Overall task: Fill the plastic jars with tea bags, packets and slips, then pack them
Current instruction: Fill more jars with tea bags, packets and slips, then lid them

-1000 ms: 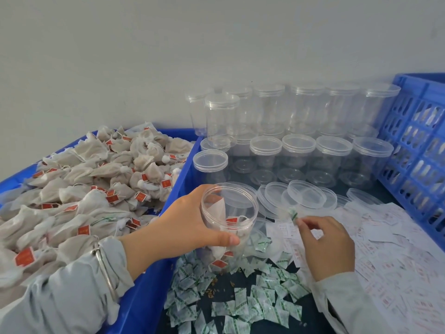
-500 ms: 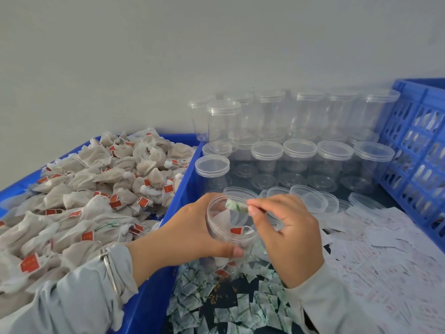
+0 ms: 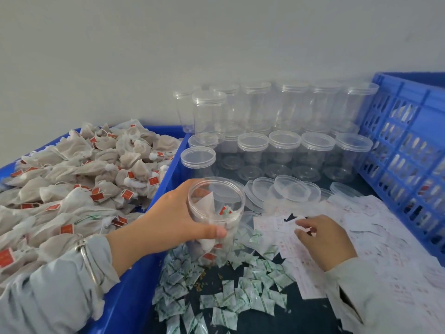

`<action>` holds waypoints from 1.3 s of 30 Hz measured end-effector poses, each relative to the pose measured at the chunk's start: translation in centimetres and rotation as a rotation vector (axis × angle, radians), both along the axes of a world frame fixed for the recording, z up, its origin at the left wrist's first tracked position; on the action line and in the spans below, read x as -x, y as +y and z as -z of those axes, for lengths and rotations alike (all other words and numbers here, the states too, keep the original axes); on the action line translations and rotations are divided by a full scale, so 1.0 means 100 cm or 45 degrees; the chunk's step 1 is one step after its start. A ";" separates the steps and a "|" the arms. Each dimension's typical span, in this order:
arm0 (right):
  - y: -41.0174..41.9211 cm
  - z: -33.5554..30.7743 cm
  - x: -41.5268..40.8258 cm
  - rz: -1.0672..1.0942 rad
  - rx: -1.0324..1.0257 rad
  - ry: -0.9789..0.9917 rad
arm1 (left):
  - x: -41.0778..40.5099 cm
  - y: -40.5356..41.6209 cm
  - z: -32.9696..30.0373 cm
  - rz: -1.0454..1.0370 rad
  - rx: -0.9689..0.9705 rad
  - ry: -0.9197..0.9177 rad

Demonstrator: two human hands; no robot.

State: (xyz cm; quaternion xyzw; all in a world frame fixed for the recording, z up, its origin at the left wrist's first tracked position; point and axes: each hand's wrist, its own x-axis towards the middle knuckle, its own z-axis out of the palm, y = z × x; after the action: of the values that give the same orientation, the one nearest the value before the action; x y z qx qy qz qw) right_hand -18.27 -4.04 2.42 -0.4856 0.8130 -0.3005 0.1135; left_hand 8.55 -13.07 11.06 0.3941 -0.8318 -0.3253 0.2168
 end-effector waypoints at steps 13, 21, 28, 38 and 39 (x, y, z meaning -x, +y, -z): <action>-0.003 0.020 -0.006 -0.024 -0.298 0.106 | -0.001 0.002 -0.002 -0.001 0.012 -0.013; -0.006 0.021 -0.008 0.067 -0.176 0.060 | -0.001 0.002 -0.001 -0.004 0.014 -0.020; -0.005 0.018 -0.002 0.167 0.105 0.011 | -0.001 0.000 0.000 -0.003 0.000 -0.037; 0.010 -0.021 -0.029 0.222 0.716 -0.430 | -0.002 0.002 -0.002 0.036 -0.055 -0.052; 0.010 -0.027 -0.038 0.173 0.793 -0.472 | -0.003 0.002 -0.001 0.041 -0.053 -0.051</action>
State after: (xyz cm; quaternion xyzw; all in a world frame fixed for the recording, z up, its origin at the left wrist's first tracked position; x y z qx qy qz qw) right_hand -14.46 -3.01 5.17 -0.3790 0.6785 -0.6234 0.0855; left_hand 8.81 -12.90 11.21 0.3916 -0.8352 -0.3379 0.1867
